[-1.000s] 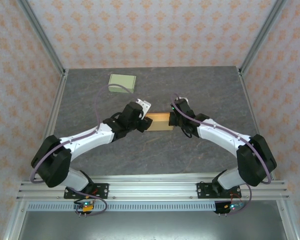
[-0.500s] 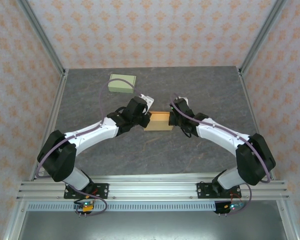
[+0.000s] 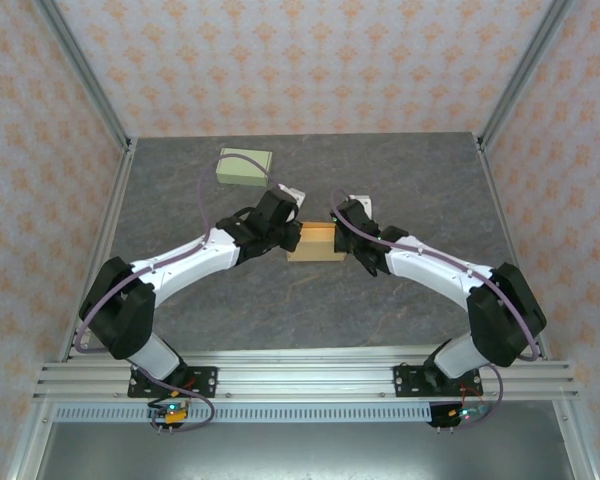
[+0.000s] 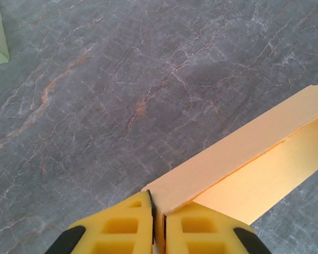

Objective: Fold the paper box

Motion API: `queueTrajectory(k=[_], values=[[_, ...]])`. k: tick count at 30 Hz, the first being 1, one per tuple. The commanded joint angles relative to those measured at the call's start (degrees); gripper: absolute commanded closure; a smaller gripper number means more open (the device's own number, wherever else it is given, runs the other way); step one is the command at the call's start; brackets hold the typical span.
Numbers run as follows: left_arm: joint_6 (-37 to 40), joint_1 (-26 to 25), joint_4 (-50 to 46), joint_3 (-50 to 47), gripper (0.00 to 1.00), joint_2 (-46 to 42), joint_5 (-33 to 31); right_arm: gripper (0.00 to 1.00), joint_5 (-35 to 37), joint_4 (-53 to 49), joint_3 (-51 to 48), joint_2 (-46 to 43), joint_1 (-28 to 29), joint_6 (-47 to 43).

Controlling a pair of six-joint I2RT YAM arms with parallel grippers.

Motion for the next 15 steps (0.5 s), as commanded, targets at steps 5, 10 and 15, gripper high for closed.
queueTrajectory(k=[5, 10, 15], values=[[-7.25, -0.71, 1.01, 0.34, 0.98, -0.81, 6.62, 0.93, -0.15, -4.94, -0.15, 1.08, 1.25, 0.23], [-10.49, -0.69, -0.23, 1.23, 0.99, -0.32, 6.25, 0.93, 0.31, -4.6, -0.22, 1.24, 1.43, 0.7], [-14.05, -0.69, -0.3, 1.63, 1.0, -0.29, 6.23, 0.93, 1.18, -4.59, -0.16, 1.72, 2.08, 0.86]])
